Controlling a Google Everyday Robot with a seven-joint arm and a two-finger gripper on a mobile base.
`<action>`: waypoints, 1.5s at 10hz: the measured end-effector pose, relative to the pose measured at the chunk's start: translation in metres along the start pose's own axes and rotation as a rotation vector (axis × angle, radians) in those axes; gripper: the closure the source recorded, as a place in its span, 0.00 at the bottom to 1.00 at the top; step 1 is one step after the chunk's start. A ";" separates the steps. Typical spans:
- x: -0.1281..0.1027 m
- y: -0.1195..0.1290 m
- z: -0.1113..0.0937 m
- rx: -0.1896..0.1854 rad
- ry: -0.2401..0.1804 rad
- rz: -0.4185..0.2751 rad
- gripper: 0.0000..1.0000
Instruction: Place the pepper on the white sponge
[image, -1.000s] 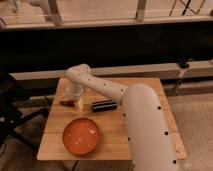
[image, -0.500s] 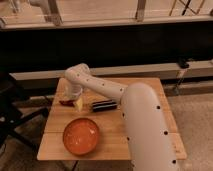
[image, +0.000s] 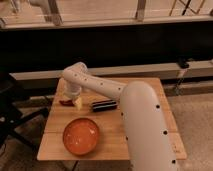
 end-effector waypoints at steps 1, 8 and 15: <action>0.000 -0.001 0.002 -0.004 0.012 0.011 0.20; 0.010 -0.014 0.018 -0.018 0.045 0.149 0.20; 0.025 -0.021 0.034 -0.001 0.017 0.247 0.20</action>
